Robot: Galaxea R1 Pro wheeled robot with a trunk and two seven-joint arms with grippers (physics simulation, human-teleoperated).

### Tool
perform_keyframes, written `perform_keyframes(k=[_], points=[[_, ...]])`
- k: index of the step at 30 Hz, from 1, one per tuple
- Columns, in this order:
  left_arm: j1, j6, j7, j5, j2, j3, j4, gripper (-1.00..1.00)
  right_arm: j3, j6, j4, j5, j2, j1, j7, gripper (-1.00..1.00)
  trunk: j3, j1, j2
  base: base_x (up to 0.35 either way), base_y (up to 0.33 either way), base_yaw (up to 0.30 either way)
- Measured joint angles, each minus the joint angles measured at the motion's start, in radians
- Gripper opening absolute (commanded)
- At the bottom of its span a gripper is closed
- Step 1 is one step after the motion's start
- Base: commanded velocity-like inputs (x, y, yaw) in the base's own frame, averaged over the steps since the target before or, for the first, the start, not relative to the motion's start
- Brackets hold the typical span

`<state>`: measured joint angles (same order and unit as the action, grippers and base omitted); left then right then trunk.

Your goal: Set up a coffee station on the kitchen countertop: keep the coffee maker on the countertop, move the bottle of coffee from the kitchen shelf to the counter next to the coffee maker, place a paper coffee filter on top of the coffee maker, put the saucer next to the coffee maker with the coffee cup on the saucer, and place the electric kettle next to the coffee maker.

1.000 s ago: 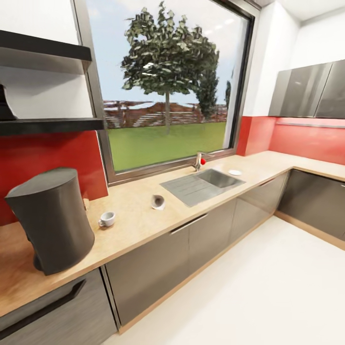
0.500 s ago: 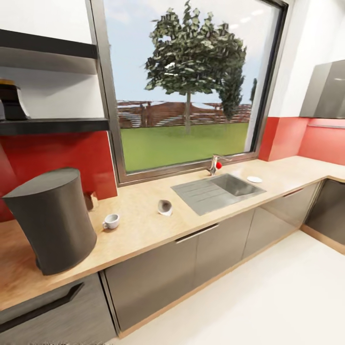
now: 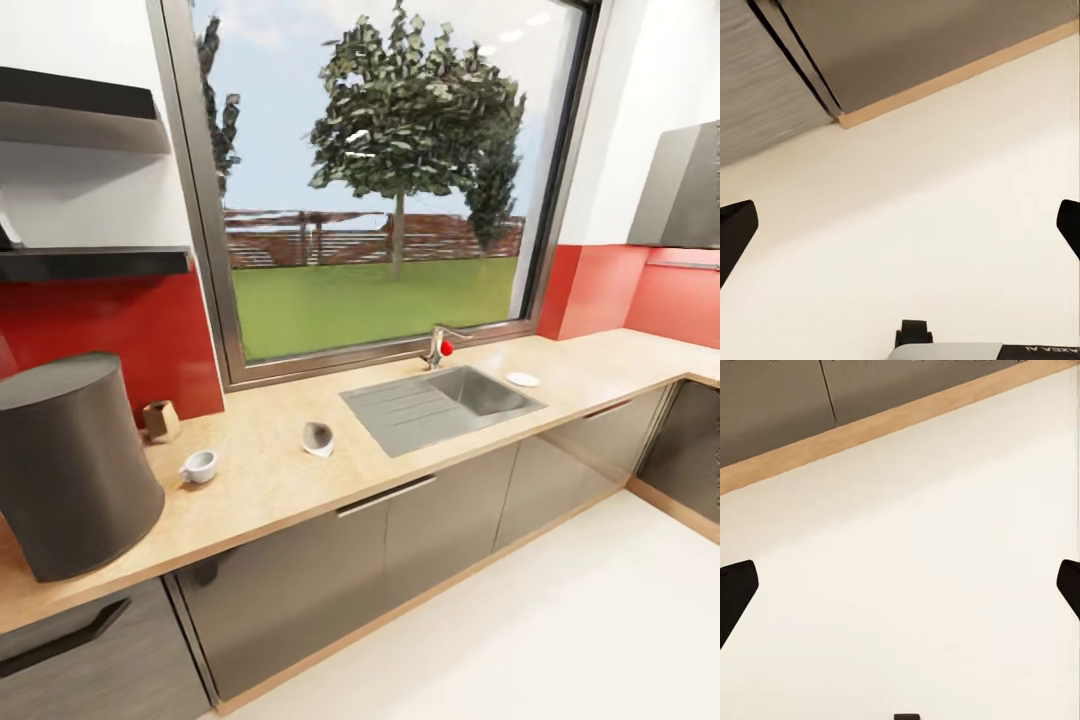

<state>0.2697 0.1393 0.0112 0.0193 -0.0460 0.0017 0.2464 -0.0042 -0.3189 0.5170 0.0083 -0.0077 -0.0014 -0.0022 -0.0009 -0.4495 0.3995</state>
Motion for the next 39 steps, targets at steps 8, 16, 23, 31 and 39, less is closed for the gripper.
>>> perform_keyframes(k=[8,16,23,31,39], points=[[0.0,0.0,0.0,0.001,-0.001,0.001,0.0,1.0,0.0,0.001,0.001,0.0,0.0,0.0,0.001,1.0,0.0,0.0,0.0,0.091,-0.313,0.0],[0.0,0.0,0.0,0.002,-0.004,0.001,0.0,1.0,0.0,0.001,0.002,0.0,0.0,0.0,0.001,1.0,0.0,0.0,0.0,0.133,-0.312,0.0],[0.0,0.001,0.0,0.002,-0.011,0.001,0.0,1.0,0.006,0.0,0.002,-0.001,0.001,0.0,0.006,1.0,0.0,0.0,0.0,0.154,-0.31,0.066],[0.0,0.001,0.0,0.001,-0.011,0.0,0.002,1.0,0.006,0.001,-0.001,0.0,0.002,0.0,0.005,1.0,0.0,0.0,0.0,0.053,-0.109,0.235],[0.006,0.005,-0.011,0.0,-0.008,-0.006,0.058,1.0,0.006,0.001,-0.005,0.0,0.002,0.0,0.002,1.0,0.0,0.0,0.0,0.003,-0.006,0.036]])
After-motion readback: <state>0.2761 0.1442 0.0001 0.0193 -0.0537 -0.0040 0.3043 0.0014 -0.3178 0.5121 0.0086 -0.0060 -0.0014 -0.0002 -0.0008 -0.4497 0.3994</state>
